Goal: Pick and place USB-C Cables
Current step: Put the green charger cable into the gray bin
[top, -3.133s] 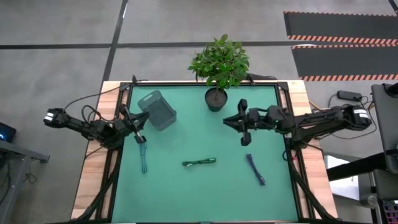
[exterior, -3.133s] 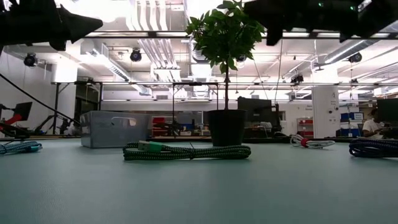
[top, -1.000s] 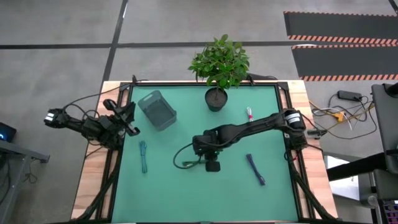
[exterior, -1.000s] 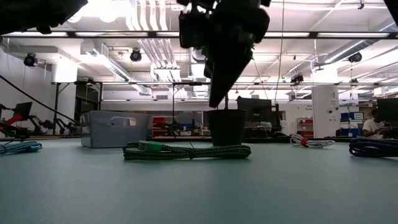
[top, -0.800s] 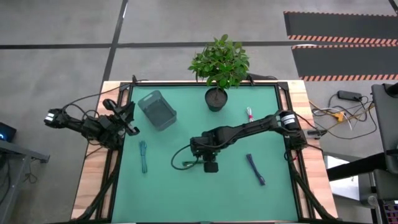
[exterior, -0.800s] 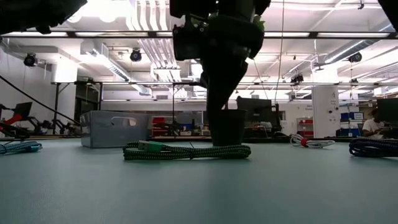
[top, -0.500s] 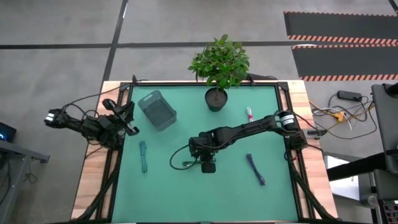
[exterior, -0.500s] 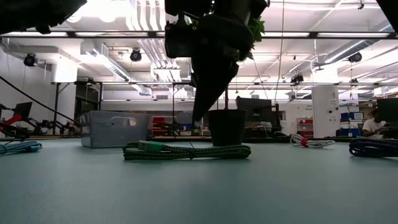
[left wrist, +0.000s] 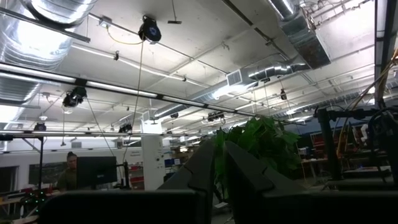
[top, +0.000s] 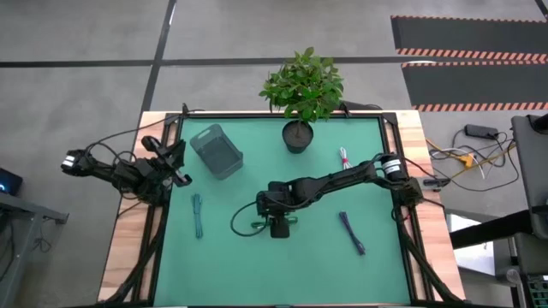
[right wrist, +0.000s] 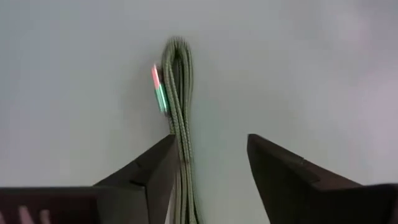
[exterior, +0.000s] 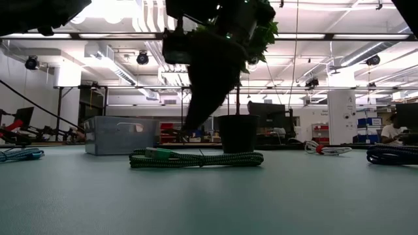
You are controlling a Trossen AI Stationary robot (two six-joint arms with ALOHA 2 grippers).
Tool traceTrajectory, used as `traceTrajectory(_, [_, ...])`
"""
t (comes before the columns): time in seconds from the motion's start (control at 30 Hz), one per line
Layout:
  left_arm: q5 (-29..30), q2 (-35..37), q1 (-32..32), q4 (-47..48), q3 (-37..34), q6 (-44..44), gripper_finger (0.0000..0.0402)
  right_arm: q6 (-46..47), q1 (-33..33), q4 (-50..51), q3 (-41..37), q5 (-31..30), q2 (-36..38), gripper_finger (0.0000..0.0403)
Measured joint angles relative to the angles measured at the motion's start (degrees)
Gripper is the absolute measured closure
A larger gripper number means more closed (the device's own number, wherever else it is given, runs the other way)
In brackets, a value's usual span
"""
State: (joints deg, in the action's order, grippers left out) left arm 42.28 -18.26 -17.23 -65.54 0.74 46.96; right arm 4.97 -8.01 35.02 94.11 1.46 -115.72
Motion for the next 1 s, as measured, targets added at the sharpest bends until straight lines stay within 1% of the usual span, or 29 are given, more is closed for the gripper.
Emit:
traceTrajectory(0.33, [0.00, 0.32, 0.00, -0.23, 1.98, 0.39, 0.0382, 5.16, -0.26, -7.42, 0.02, 0.01, 0.00, 0.0205])
traceTrajectory(0.47, [0.00, 0.41, 0.00, -0.27, 2.35, 0.42, 0.0382, 6.70, -0.26, -13.57, 0.03, 0.02, 0.00, 0.0205])
traceTrajectory(0.7, [-0.04, 0.80, 0.00, -2.87, 2.37, 0.48, 0.0382, 6.65, -0.24, -17.99, 0.04, 0.02, 0.00, 0.0205])
traceTrajectory(0.87, [-0.04, 1.18, 0.02, -3.02, 2.37, 0.48, 0.0382, 6.54, -0.24, -21.56, 0.04, 0.01, 0.00, 0.0205])
traceTrajectory(1.0, [-0.04, 1.26, 0.02, -3.02, 2.37, 0.48, 0.0382, 5.89, -0.26, -22.07, 0.11, 0.01, 0.00, 0.0205])
